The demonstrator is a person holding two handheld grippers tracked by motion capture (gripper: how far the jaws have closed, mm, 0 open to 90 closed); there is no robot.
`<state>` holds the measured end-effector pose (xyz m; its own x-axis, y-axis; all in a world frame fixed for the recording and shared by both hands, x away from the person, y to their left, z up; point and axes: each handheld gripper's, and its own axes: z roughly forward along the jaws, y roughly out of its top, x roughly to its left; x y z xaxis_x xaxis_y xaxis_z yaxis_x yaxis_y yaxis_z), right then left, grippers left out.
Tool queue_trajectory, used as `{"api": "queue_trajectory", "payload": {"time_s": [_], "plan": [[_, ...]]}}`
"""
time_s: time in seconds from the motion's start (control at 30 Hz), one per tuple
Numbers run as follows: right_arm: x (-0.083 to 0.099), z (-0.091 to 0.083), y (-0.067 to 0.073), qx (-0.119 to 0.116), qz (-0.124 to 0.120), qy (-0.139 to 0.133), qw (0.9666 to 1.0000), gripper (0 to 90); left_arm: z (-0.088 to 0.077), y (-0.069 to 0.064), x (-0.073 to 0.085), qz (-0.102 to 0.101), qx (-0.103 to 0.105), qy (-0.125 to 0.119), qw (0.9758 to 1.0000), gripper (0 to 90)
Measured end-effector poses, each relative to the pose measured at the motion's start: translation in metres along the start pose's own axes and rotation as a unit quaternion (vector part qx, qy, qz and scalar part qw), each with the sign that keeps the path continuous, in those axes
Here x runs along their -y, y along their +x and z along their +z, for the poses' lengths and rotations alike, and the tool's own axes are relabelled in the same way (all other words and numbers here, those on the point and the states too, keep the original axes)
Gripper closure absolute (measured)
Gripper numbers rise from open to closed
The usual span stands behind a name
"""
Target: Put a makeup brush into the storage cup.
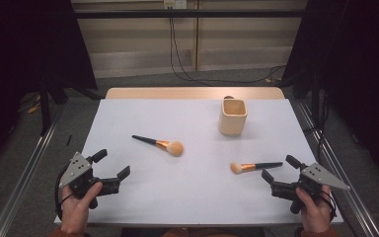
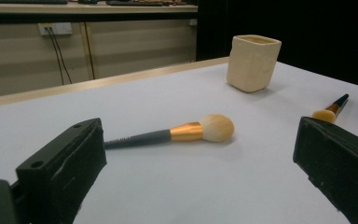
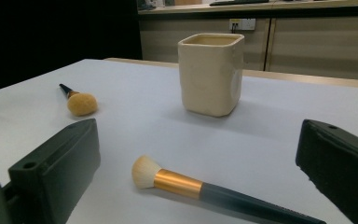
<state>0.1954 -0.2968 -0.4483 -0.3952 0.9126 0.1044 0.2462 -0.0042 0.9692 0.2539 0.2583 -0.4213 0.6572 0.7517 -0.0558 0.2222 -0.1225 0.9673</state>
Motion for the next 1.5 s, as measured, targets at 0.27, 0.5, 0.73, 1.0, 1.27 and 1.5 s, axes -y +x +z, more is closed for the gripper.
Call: {"api": "queue_trajectory", "payload": {"time_s": [0.27,0.5,0.73,1.0,1.27,1.5], "plan": [[0.0,0.0,0.0,0.0,-0.003,-0.001,1.0,0.0,0.016,0.002,-0.01,0.018,0.02,0.004,0.9996,1.8],[0.0,0.0,0.0,0.0,-0.003,-0.001,1.0,0.0,0.032,0.009,-0.019,0.022,0.013,0.004,0.9997,1.5],[0.0,0.0,0.0,-0.002,-0.004,0.001,1.0,0.0,0.048,0.012,-0.022,0.019,0.021,0.003,0.9996,1.5],[0.0,0.001,0.0,0.001,-0.002,0.003,1.0,0.0,0.062,0.013,-0.03,0.027,0.028,0.005,0.9992,1.5],[0.001,0.001,0.0,0.0,-0.002,0.004,1.0,0.0,0.079,0.015,-0.042,0.036,0.035,0.0,0.9987,1.9],[0.001,0.003,0.0,-0.001,-0.001,0.009,1.0,0.0,0.089,0.022,-0.052,0.045,0.03,0.0,0.9985,1.7]]}}
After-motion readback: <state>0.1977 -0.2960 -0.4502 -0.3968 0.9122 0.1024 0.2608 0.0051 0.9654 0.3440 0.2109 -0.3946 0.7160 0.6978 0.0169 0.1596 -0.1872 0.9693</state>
